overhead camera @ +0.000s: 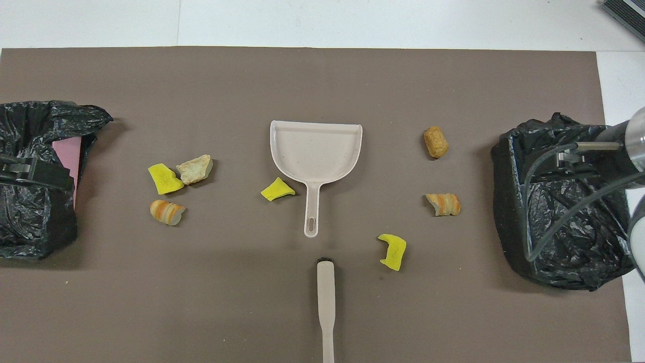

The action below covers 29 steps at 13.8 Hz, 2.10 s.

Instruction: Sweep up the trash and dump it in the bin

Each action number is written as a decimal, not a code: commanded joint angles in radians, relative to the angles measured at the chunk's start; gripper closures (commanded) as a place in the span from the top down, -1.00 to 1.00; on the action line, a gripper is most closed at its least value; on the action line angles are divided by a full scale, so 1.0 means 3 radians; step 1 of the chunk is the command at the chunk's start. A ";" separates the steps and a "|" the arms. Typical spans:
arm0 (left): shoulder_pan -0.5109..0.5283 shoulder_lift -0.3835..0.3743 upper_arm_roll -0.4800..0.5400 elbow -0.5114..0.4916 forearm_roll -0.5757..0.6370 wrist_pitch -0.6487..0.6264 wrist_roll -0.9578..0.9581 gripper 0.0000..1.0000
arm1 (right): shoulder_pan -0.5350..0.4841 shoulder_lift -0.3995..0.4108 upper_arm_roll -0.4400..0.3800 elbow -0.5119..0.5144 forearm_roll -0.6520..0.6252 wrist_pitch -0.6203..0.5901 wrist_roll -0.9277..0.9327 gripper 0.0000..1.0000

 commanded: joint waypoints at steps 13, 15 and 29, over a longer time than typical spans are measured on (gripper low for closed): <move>-0.0025 -0.0129 -0.0019 -0.0205 -0.0029 0.0020 -0.0008 1.00 | -0.0054 -0.0006 -0.0014 0.0012 0.0066 -0.0026 -0.0104 1.00; -0.0116 -0.0180 -0.0060 -0.0353 -0.0101 0.0102 -0.0043 1.00 | -0.0064 -0.0011 -0.0014 0.0007 0.0051 -0.0046 -0.0114 1.00; -0.1833 -0.0671 -0.0065 -0.2173 -0.0413 0.1665 -0.1647 1.00 | 0.0211 0.0228 0.0032 -0.0243 -0.0005 0.0689 0.0131 1.00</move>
